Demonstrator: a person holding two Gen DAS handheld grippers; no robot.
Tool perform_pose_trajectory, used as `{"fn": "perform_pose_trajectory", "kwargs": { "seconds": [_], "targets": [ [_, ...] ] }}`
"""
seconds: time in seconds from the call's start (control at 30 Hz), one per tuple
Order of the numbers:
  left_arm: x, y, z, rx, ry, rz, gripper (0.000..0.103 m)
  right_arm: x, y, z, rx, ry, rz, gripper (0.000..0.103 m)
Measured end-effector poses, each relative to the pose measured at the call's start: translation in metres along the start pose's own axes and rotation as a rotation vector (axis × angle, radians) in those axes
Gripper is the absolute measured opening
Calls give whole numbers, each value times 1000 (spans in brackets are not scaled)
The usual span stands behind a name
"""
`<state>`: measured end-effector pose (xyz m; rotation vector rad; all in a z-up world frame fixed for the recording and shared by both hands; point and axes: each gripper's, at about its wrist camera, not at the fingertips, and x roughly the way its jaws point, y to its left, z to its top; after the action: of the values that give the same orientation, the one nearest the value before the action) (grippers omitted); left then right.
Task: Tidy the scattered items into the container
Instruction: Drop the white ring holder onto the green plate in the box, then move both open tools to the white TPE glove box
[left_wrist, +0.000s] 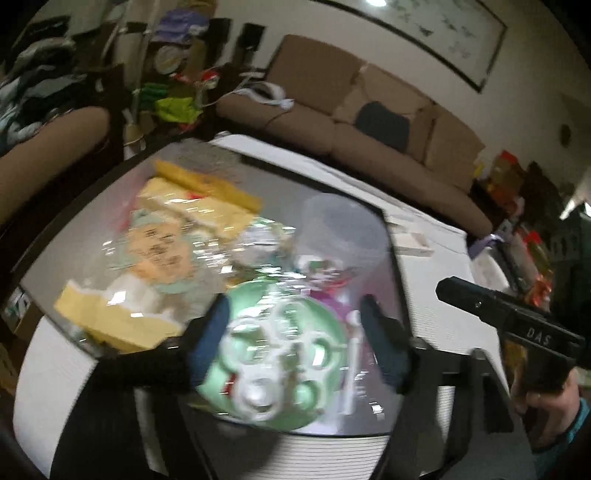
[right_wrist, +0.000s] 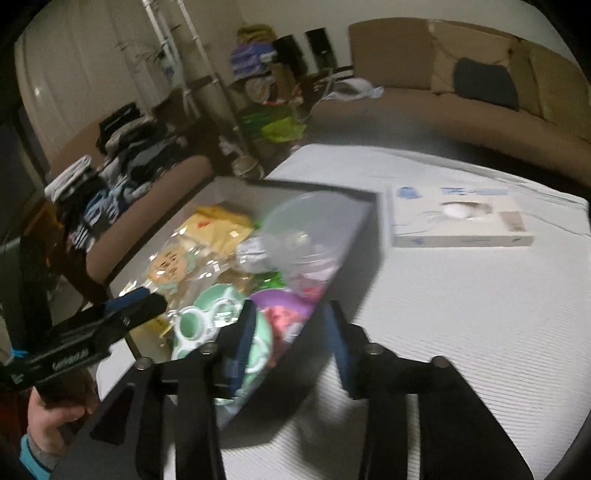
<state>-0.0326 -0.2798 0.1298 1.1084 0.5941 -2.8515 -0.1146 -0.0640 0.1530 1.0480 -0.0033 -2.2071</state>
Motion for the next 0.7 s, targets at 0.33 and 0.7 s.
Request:
{"fn": "perform_pose_trajectory", "kwargs": {
  "seconds": [0.33,0.7],
  "targets": [
    [18,-113,-2,121,-33,-138,103,-63,-122,-4,155,-77,-157,84],
    [151,-216,20,199,45,16,103,-17,-263,60,381,30,-220,84]
  ]
}}
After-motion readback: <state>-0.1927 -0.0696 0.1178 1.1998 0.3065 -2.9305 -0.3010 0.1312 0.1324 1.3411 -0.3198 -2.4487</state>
